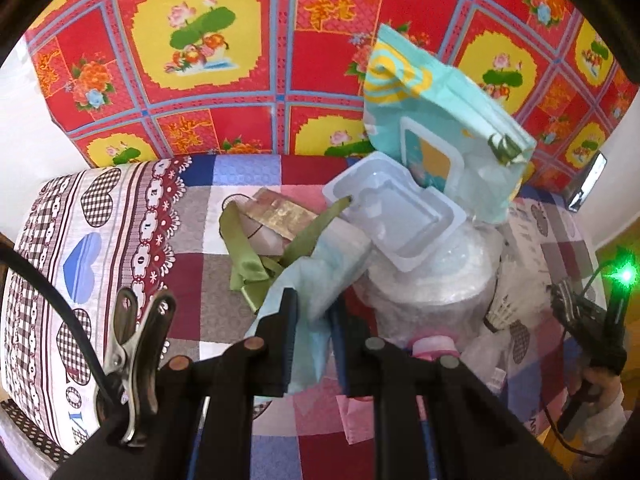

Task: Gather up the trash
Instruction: 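Grasp the white HP printer box with the right gripper while the left holds the cloth, then lift the HP box and the blue cloth off the pile with both grippers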

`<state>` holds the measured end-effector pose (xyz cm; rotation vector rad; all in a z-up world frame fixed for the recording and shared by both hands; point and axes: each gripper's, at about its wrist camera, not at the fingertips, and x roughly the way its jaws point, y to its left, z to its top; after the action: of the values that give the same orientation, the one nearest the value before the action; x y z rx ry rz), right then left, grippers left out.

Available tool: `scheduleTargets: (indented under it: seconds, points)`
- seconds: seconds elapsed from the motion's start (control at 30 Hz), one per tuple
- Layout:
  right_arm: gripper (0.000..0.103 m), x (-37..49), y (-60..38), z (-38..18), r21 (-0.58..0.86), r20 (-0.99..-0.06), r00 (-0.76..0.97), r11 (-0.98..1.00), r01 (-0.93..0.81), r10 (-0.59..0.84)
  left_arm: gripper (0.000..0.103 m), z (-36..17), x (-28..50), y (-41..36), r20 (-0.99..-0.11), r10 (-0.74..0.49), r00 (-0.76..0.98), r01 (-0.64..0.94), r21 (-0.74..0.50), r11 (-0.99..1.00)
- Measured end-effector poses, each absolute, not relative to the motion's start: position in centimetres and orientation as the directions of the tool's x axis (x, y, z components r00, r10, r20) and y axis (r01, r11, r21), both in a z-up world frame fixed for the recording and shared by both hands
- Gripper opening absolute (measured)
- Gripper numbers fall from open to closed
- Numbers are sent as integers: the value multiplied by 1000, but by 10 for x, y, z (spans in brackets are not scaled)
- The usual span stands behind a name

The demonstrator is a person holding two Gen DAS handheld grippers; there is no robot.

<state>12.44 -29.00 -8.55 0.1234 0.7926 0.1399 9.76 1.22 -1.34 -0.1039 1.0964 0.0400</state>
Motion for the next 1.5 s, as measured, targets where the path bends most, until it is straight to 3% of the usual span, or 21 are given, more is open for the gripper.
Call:
scheduleTargets:
  seconds: [0.07,0.57,1.2,1.5]
  points:
    - [2,120,-295,-82,155,-690,706,985,-75,162,17,-10,96,11,-885,-17,466,-85,-64,994]
    - [2,78,-317,-48,185,-603,778,980,-80,177,17,9,77,15,-859,-4,512,-99,-64,993]
    - [2,34,-271,5,158,-478,829,957,-245,291,17,40,57,33,-814,17,580,-121,-66,991]
    - [2,22,-225,12,112,-470,813,936,-332,345,17,52,44,60,-792,19,610,-122,-70,990]
